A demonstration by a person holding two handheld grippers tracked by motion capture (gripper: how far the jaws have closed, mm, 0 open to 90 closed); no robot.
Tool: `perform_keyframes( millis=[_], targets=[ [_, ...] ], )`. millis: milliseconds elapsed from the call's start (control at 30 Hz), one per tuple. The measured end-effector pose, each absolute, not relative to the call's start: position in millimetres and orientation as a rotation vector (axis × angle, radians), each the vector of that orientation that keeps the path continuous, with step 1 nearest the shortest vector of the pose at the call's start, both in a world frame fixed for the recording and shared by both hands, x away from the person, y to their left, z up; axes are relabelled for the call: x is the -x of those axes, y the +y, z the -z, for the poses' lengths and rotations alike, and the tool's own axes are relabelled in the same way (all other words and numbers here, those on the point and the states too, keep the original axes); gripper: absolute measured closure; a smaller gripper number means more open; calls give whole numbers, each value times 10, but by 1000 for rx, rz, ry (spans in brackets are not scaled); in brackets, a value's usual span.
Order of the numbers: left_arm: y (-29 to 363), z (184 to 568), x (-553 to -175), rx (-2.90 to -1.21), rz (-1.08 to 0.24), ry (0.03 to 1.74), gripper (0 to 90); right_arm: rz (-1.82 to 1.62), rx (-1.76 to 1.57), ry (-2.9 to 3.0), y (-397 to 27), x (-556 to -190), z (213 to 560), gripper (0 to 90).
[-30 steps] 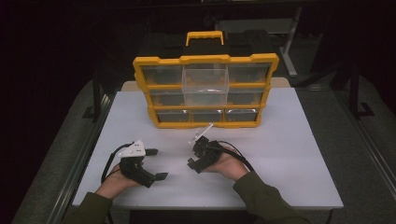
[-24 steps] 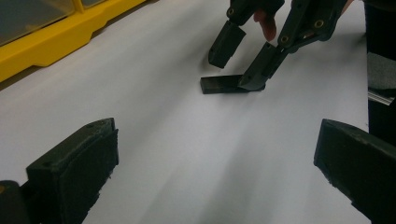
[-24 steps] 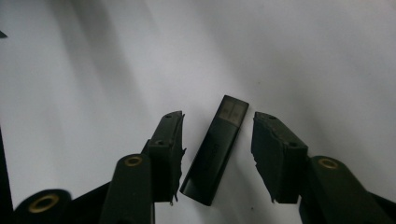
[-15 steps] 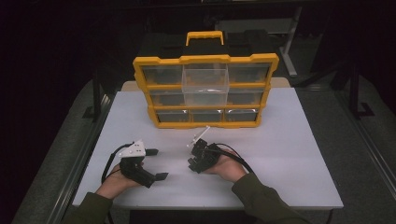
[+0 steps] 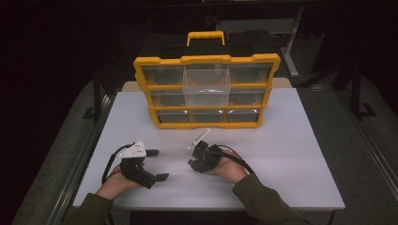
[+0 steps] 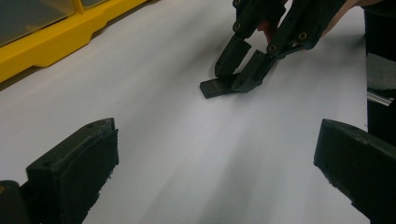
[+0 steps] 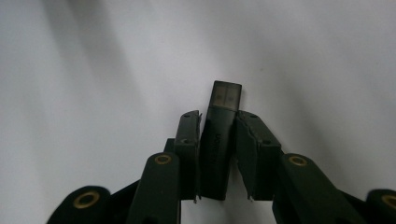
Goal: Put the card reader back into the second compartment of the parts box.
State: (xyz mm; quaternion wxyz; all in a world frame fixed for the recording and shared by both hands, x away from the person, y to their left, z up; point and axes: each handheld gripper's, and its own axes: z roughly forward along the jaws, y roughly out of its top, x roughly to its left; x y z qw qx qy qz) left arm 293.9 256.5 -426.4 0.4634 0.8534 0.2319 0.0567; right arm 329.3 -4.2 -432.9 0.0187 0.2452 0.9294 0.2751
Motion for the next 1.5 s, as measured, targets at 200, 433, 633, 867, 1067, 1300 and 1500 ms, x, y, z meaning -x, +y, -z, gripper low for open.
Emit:
perform_keyframes(
  millis=[200,433,633,867,1067,1300,1500],
  targets=[
    [2559,4264,-2937,-2101,-138,565,0,-843,-740,2874,-41,-3283,4335,718],
    [2556,4267,-2938,-2102,-138,562,0,-861,-709,2868,-56,-3273,4348,727],
    [2558,4262,-2933,-2100,-140,559,0,-880,-688,2871,-73,-3282,4354,730],
    [2562,4259,-2934,-2098,-139,557,0,-900,-682,2883,-96,-3302,4351,730],
    [2559,4259,-2930,-2097,-135,554,0,-906,-667,2892,-103,-3310,4335,730],
    [2564,4258,-2930,-2096,-135,552,0,-920,-657,2909,-163,-3319,4288,729],
    [2562,4260,-2930,-2097,-134,550,0,-942,-661,2908,-241,-3332,4240,729]
  ],
)
